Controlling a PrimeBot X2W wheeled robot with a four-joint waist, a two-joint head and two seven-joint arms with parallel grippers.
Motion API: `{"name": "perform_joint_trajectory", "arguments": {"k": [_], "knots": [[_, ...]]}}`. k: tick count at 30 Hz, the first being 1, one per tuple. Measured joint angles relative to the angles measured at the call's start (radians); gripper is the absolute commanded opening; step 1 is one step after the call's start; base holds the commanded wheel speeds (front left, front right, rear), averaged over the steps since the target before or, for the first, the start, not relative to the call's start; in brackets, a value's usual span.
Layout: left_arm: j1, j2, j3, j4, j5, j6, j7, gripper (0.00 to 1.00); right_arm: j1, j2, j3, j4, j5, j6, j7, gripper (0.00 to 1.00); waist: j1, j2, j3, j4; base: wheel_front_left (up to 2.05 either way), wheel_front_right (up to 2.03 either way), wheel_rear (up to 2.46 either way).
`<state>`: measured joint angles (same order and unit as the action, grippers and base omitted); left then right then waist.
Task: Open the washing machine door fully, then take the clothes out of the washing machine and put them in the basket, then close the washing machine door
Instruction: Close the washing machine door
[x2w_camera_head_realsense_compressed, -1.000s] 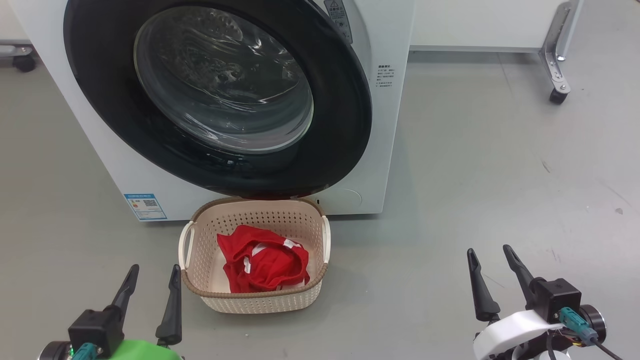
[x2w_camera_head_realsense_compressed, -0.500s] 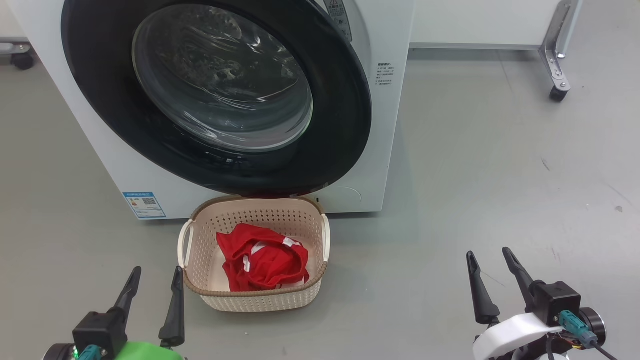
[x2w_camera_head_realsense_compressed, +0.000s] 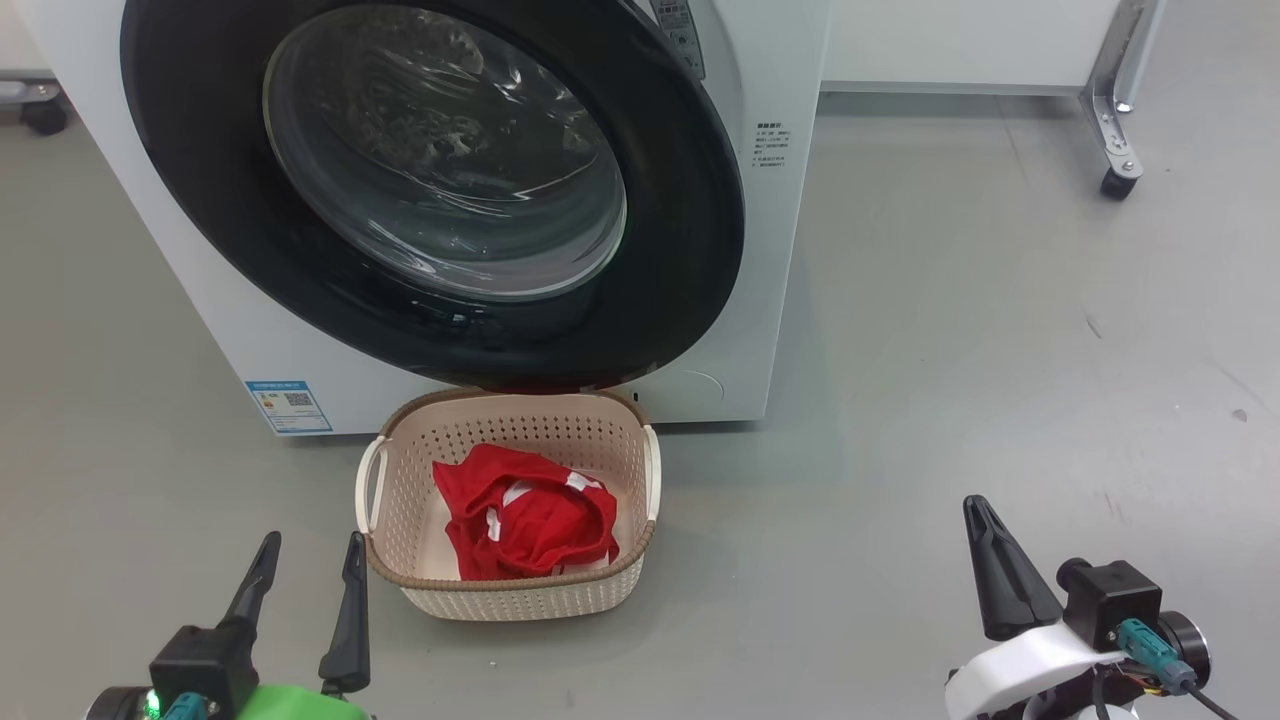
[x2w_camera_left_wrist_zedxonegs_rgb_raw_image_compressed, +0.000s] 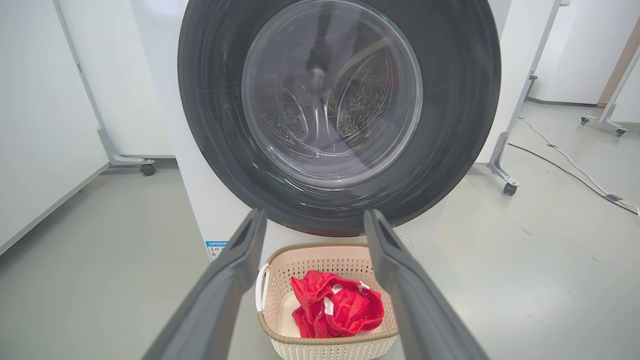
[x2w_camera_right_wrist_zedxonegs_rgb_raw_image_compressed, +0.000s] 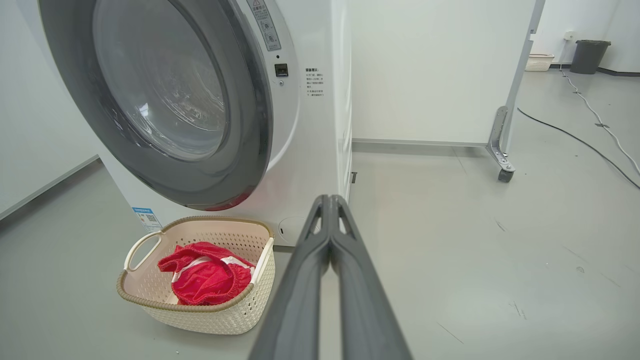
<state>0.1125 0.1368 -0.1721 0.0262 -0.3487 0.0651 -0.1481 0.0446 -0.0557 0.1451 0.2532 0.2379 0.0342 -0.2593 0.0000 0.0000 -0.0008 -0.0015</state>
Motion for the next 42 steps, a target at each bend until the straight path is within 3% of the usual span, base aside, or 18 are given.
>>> {"name": "perform_joint_trajectory", "arguments": {"k": [6,19,32,42], "knots": [[-0.001,-0.002,-0.008,-0.009,0.003,0.0,0.0,1.0,-0.038,0.0,0.013,-0.014,-0.003,0.02,0.0,0.0,0.0,0.0,0.019,0.009,0.0,0.0,0.0],[-0.067,-0.015,-0.03,-0.059,0.015,-0.002,-0.009,1.0,-0.328,-0.002,0.121,-0.001,-0.038,0.061,0.038,0.0,0.0,0.0,0.119,0.051,0.0,0.0,0.0],[-0.178,-0.04,-0.071,-0.086,0.016,-0.028,-0.035,1.0,-0.644,-0.012,0.085,0.088,-0.036,0.061,0.109,0.0,0.0,0.0,0.259,0.156,0.0,0.0,0.0],[-0.264,-0.058,-0.096,-0.072,0.016,-0.053,-0.054,1.0,-0.808,-0.081,0.053,0.147,-0.041,0.068,0.131,0.0,0.0,0.0,0.35,0.237,0.0,0.0,0.0]]}}
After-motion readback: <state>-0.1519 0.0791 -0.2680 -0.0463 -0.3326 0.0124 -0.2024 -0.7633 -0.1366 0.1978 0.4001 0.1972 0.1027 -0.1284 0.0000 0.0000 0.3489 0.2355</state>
